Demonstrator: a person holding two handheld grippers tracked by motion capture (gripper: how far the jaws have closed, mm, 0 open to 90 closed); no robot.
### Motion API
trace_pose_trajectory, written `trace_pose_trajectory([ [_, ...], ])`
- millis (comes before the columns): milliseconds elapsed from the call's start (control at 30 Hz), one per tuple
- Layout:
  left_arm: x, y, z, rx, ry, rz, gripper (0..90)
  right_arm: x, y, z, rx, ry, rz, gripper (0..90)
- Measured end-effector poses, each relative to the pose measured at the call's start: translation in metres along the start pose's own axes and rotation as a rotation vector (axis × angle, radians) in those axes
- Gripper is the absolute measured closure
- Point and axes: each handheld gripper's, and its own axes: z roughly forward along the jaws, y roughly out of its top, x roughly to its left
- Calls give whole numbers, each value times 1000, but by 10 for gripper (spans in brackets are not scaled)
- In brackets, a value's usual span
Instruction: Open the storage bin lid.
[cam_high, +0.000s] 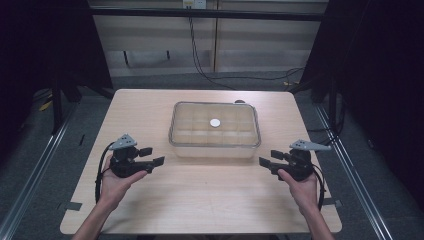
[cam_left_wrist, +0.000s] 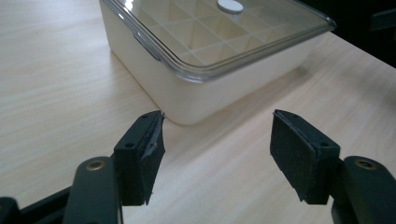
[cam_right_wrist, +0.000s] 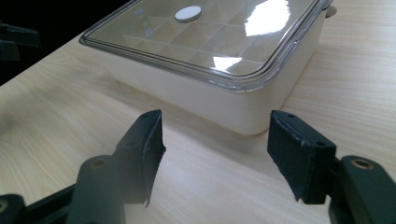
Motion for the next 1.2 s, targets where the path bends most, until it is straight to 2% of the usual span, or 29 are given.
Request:
trace_pose_trajectory([
  [67,3,3,3,4,-4,-4,354,-3,6,5,28,31,21,306],
  [233,9,10,10,1,2,-35,353,-7,21,17,26,11,-9,308],
  [267,9,10,10,1,2,-35,353,-7,21,17,26,11,-9,308],
  [300,11,13,10,4,23,-24,353,-9,26,19,20,4,-9,307],
  [467,15,20,12,20,13,-26,331,-13,34,23,14,3,4,300],
  [567,17,28,15,28,6,-19,326,-16,42,28,26,13,20,233],
  [700,20,37,20,36,12,-15,294,-20,49,35,36,11,23,219],
  [800,24,41,23,46,6,-15,269,-21,53,37,39,9,21,215],
  [1000,35,54,30,58,18,-29,290,-27,65,45,59,-3,14,225],
  [1067,35,55,31,59,16,-27,288,-28,68,46,60,-2,13,225],
  [1100,35,60,33,62,37,-20,288,-29,72,49,66,-7,7,238],
  [1200,37,63,34,64,31,-12,285,-28,77,54,83,-12,-6,252],
])
